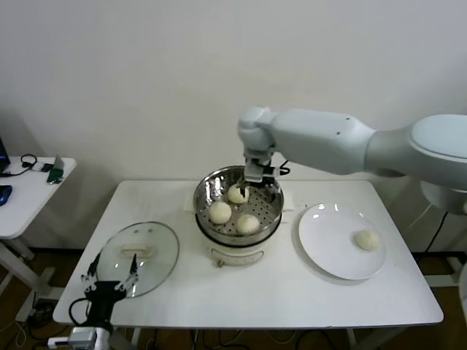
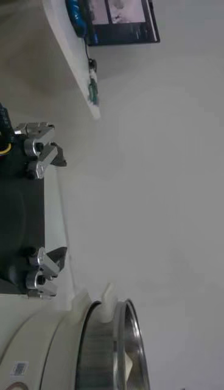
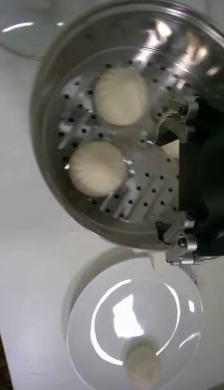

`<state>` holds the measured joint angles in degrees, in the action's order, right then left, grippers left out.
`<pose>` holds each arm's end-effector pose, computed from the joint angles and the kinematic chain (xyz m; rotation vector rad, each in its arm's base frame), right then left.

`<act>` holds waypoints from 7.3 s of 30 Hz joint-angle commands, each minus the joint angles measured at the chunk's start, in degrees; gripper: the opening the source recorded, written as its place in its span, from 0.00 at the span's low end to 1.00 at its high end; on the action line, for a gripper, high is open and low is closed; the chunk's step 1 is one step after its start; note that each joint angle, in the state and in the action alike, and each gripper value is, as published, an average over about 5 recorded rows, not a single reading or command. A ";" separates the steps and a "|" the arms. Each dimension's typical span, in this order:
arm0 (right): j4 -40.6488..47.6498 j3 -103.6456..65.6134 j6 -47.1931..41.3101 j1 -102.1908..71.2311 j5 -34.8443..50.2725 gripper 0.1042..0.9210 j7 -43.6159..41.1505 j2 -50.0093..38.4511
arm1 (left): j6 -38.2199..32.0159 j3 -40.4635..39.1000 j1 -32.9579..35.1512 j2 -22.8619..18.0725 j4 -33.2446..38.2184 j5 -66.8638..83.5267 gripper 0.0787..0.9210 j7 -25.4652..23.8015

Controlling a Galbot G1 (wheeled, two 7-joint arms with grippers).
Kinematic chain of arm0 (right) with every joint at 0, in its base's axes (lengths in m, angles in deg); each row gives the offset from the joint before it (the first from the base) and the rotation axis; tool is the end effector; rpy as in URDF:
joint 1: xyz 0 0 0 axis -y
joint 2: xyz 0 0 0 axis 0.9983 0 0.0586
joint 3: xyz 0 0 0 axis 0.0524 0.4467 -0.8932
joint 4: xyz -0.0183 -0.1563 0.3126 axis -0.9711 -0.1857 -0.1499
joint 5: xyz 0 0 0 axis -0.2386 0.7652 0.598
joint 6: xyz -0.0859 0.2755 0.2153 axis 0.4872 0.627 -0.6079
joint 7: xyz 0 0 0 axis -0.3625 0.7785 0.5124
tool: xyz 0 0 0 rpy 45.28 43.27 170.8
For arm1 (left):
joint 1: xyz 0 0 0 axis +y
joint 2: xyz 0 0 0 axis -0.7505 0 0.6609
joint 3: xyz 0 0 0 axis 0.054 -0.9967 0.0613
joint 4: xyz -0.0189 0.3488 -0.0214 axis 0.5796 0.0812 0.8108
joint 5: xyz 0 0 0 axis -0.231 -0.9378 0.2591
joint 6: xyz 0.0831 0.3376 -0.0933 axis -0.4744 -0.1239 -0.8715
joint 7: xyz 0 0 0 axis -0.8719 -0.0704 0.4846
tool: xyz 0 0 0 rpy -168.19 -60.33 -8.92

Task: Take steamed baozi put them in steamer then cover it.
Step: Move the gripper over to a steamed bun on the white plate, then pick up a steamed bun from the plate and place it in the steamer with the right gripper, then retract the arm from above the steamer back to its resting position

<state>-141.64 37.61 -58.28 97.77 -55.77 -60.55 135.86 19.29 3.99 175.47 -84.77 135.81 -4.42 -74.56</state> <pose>0.5909 0.1223 -0.0257 1.8526 -0.4014 2.1512 0.1469 0.0879 -0.3378 0.1855 -3.0160 -0.2884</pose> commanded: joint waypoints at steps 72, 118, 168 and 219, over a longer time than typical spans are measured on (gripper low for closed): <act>21.24 -23.62 -26.22 -30.45 0.75 0.74 5.70 -25.86 | 1.17 -1.17 -0.26 -0.84 0.53 -3.41 0.88 0.42; 9.32 18.40 -39.12 0.15 50.26 0.74 14.76 5.56 | 1.72 -2.72 1.00 1.46 1.78 -2.71 0.88 -1.52; -4.27 -6.34 -27.29 -3.05 46.91 0.88 32.86 -21.12 | 2.27 -2.88 -0.51 2.50 2.78 -4.21 0.88 0.40; -42.34 -126.52 -20.58 -126.96 20.60 0.88 55.90 -5.31 | 4.95 -1.43 0.89 2.79 3.92 -73.16 0.88 -1.98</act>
<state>-180.33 -79.94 -80.66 -14.88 -31.45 -4.80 121.72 22.86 2.57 175.46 -83.10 141.09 -48.15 -75.38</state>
